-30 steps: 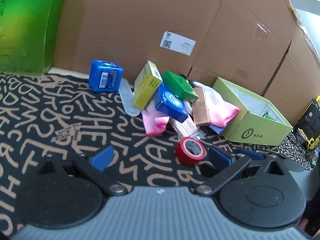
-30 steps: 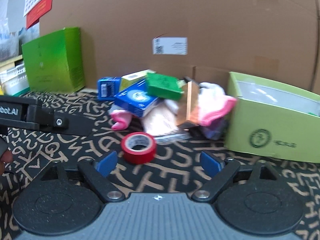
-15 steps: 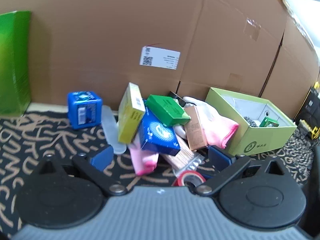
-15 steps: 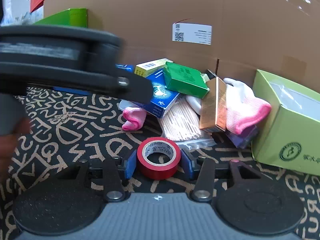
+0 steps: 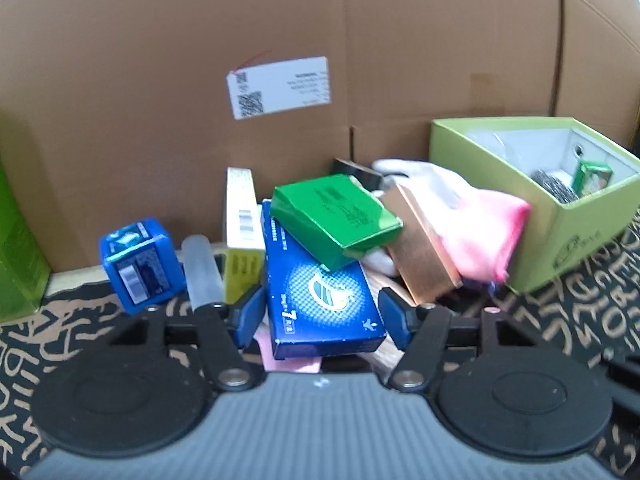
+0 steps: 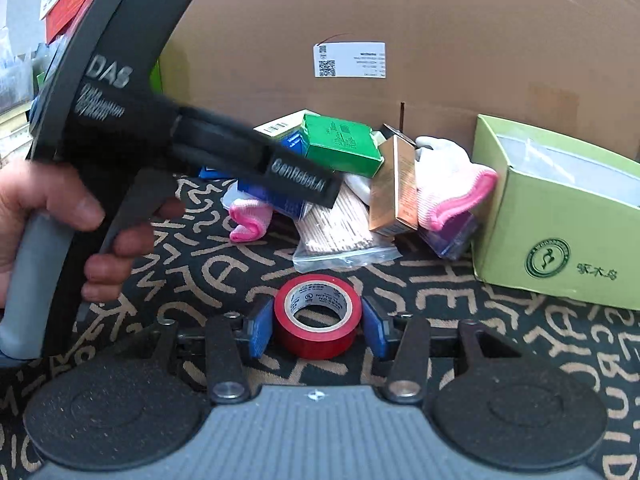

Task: Organize objects
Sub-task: 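Grasp the blue medicine box with the left tool while the right tool holds the tape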

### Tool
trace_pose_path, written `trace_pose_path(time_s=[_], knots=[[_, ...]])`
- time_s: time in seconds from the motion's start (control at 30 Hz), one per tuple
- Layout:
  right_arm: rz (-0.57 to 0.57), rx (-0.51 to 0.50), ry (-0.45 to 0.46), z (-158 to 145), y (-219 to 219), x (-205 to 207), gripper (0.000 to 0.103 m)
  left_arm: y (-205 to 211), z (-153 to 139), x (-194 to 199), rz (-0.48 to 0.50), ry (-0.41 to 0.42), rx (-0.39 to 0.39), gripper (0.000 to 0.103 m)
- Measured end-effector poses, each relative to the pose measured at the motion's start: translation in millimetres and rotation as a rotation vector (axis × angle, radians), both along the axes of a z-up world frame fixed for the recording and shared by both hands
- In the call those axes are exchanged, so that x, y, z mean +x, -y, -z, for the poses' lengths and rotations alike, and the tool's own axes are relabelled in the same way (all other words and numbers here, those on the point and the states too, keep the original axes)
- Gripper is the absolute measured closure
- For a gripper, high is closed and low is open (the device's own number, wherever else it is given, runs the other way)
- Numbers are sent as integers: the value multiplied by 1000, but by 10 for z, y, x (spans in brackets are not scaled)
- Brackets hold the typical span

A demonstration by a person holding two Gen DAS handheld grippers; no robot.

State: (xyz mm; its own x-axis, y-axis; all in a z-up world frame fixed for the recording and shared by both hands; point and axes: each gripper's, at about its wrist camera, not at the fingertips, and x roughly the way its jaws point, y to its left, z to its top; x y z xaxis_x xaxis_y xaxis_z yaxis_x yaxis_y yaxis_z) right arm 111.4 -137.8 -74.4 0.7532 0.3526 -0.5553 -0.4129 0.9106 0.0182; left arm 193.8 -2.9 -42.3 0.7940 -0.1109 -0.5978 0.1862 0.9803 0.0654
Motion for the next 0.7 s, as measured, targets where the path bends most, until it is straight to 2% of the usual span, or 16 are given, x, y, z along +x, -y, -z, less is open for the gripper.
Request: trace_pose_path(time_s=[0.1, 0.27, 0.4, 0.47, 0.53, 0.7], knots=[[-10, 0, -7, -8, 61, -71, 52, -84, -49, -173, 14, -14, -46, 43], [0, -19, -14, -26, 265, -338, 52, -317, -189, -770, 94, -57, -142, 44], [3, -40, -9, -25, 395, -527, 52, -397, -117, -1183, 117, -99, -124, 45], [4, -44, -5, -25, 419, -562, 52, -382, -48, -1266, 121, -120, -109, 44], [9, -40, -4, -22, 424, -571, 52, -341, 7, -1278, 118, -128, -83, 40], [17, -30, -1, -23, 424, -589, 52, -219, 56, -1161, 115, -131, -60, 38]])
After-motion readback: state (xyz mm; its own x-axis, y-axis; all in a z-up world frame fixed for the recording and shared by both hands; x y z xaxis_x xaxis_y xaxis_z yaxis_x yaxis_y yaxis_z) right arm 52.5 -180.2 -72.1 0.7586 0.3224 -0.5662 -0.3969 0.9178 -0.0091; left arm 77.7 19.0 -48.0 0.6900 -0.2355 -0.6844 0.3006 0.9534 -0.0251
